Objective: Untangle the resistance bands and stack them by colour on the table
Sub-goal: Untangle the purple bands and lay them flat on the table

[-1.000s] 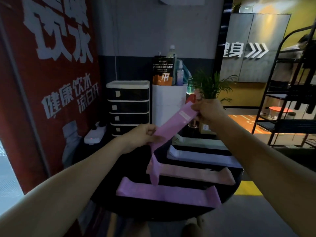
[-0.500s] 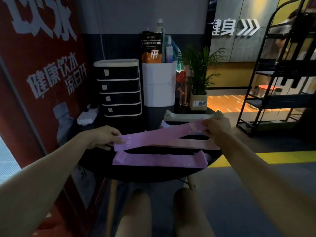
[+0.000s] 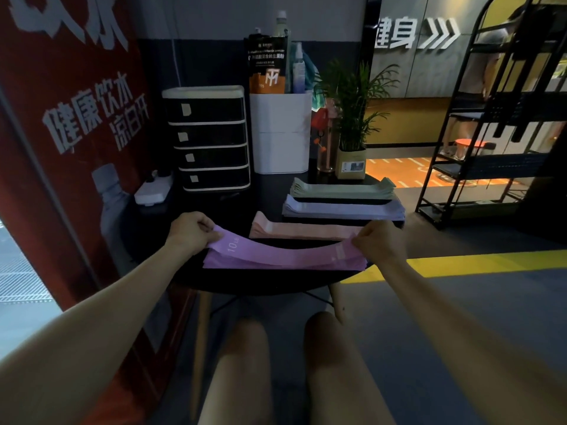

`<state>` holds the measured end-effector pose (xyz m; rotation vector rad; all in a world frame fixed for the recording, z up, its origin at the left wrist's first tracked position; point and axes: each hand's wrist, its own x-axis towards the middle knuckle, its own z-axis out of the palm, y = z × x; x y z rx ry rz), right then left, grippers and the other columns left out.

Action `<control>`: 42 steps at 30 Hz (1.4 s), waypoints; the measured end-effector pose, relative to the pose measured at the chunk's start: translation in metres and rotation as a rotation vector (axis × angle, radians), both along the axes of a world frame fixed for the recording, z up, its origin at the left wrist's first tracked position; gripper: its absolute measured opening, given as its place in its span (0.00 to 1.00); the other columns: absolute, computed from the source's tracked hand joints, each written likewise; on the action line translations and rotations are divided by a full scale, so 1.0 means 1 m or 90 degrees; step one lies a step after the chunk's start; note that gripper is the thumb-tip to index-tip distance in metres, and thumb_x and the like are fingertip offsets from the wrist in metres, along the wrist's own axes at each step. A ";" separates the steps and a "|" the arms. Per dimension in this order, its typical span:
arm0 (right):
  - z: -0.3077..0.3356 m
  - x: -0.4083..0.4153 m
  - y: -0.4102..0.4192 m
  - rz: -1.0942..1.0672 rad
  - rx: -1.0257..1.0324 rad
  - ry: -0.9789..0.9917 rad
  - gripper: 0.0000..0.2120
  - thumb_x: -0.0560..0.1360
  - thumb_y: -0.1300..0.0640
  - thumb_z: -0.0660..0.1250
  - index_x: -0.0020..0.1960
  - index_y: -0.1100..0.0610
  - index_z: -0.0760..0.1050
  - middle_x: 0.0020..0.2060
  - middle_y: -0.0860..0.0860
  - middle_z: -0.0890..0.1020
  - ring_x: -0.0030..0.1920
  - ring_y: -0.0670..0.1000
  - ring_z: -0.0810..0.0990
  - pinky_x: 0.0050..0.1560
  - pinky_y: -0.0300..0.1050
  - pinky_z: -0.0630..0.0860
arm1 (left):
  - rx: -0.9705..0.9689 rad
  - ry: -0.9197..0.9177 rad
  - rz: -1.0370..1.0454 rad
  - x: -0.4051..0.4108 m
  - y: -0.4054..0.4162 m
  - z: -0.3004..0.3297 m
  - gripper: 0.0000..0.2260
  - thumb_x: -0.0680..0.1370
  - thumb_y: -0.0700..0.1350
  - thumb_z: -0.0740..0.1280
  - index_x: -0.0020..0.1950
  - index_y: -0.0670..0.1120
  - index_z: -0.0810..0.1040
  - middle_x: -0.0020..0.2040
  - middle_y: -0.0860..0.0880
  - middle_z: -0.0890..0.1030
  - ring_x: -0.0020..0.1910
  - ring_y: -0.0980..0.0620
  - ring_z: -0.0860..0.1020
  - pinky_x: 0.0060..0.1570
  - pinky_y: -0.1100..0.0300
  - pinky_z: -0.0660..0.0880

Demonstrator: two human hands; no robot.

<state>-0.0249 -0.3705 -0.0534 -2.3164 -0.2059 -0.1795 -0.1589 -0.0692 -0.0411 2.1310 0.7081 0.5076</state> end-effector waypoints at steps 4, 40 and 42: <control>-0.016 0.001 -0.002 -0.022 -0.012 -0.017 0.10 0.70 0.58 0.68 0.47 0.63 0.77 0.46 0.58 0.80 0.46 0.57 0.77 0.38 0.43 0.69 | 0.049 -0.007 0.010 -0.001 -0.008 -0.011 0.10 0.70 0.38 0.74 0.37 0.46 0.73 0.35 0.50 0.74 0.37 0.52 0.73 0.43 0.59 0.69; -0.019 -0.008 0.038 0.493 -0.330 -0.088 0.25 0.73 0.47 0.69 0.67 0.52 0.70 0.62 0.52 0.73 0.62 0.54 0.71 0.64 0.49 0.67 | 0.393 0.312 -0.466 0.018 -0.021 -0.025 0.27 0.79 0.48 0.63 0.76 0.50 0.57 0.71 0.49 0.61 0.68 0.51 0.64 0.69 0.52 0.62; -0.021 -0.008 0.038 0.493 -0.328 -0.085 0.24 0.73 0.47 0.68 0.67 0.52 0.70 0.62 0.52 0.73 0.62 0.53 0.70 0.64 0.49 0.67 | 0.384 0.315 -0.464 0.017 -0.020 -0.025 0.27 0.79 0.48 0.63 0.76 0.50 0.56 0.72 0.50 0.60 0.69 0.51 0.63 0.69 0.56 0.61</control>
